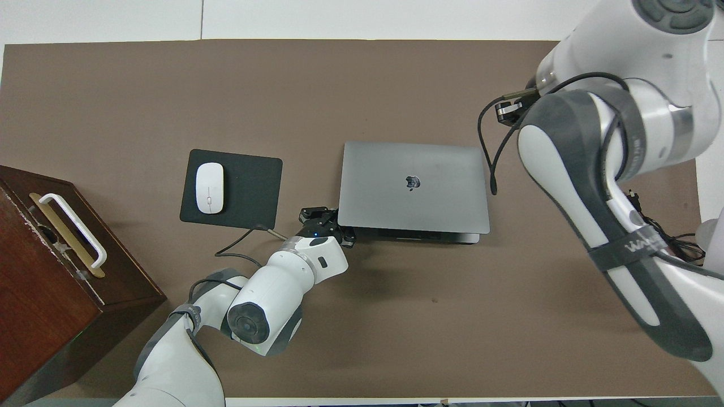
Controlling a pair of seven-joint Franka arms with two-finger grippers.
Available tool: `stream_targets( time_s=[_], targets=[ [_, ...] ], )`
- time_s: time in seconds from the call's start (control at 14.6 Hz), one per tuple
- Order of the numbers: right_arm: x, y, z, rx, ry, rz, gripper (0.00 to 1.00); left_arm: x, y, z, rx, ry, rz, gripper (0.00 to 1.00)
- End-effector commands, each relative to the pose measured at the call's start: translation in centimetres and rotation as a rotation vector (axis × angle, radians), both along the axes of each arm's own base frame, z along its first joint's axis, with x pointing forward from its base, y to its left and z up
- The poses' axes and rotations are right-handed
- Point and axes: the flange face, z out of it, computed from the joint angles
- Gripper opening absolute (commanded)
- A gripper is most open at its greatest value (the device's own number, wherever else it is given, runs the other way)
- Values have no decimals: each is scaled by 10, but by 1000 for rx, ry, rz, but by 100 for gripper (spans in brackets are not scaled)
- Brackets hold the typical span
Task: Close laptop with both arms
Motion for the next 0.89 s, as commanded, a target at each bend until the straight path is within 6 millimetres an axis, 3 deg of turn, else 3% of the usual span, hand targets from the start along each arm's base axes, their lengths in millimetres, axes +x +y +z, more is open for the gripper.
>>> stream_targets(
  time_s=[0.0, 0.14, 0.62, 0.82],
  targets=[
    [-4, -34, 26, -27, -15, 62, 0, -2, 29, -38, 58, 94, 54, 0],
    [-7, -47, 35, -31, -21, 67, 0, -2, 27, -34, 51, 96, 58, 0],
    [-10, -41, 36, -27, -24, 67, 0, -7, 24, -10, 27, 126, 84, 0],
    [-11, -41, 35, -26, -19, 67, 0, -9, 23, 11, 35, 169, 96, 0]
  ],
)
